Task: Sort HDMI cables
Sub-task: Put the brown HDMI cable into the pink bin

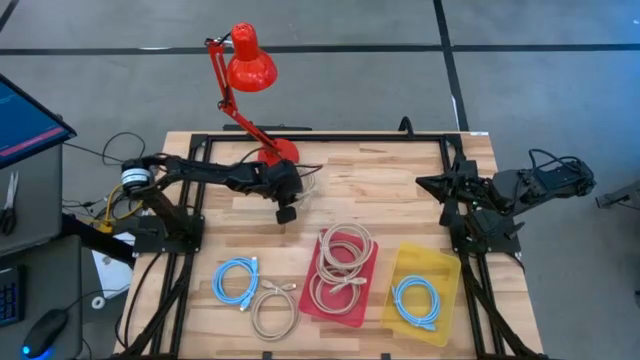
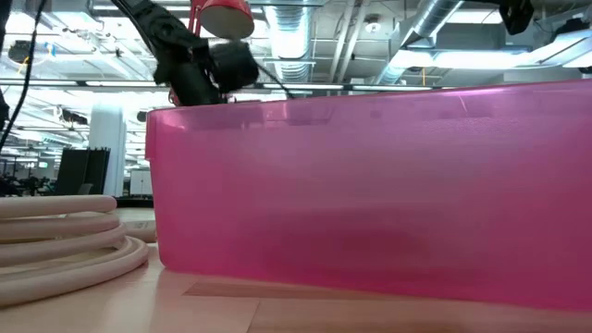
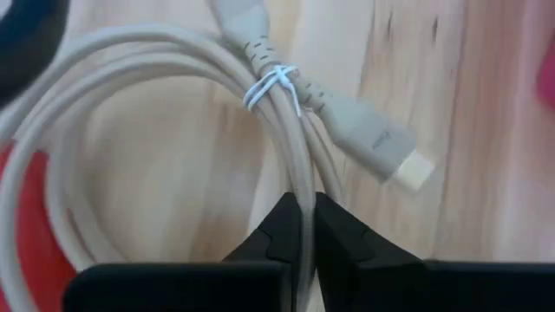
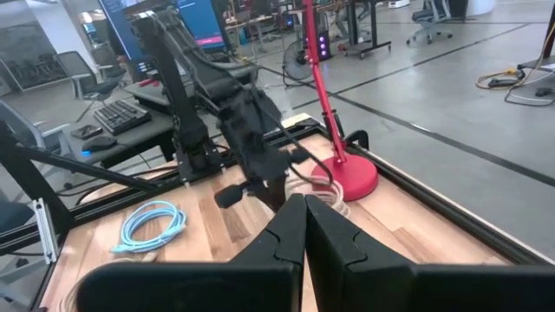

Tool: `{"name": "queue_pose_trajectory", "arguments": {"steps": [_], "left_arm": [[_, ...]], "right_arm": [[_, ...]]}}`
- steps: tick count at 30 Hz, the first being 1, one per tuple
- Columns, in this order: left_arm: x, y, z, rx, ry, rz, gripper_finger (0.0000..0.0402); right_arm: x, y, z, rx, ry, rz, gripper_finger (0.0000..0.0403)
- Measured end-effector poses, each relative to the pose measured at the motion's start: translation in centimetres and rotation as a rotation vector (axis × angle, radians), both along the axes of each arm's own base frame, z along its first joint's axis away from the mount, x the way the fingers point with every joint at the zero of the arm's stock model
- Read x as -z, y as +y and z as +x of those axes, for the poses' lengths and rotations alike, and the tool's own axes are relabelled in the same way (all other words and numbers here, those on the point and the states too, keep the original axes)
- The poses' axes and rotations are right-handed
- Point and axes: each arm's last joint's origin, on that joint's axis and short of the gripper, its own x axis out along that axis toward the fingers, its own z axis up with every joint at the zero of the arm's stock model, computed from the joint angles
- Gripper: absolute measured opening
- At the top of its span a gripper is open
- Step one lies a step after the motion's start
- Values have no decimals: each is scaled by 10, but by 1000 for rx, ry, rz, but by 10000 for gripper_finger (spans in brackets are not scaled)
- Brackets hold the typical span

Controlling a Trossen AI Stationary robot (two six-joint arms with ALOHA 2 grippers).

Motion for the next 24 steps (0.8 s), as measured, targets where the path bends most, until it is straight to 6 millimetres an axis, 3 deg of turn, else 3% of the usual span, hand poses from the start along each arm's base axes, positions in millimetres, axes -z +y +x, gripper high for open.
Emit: {"name": "queue_pose_trajectory", "arguments": {"steps": [6,16,20,24], "left_arm": [[-42,-30,-5,-44,-156,14,15],[-117,-109,-13,-30,-457,-59,15],[-139,-139,-10,-18,-535,-78,15],[-144,-165,0,-24,-551,-123,15]], "right_arm": [[0,0,0,0,0,0,0],[0,-1,0,22,2,-13,0],[0,-1,-1,45,2,-18,0],[2,-2,-2,50,20,-27,0]]}}
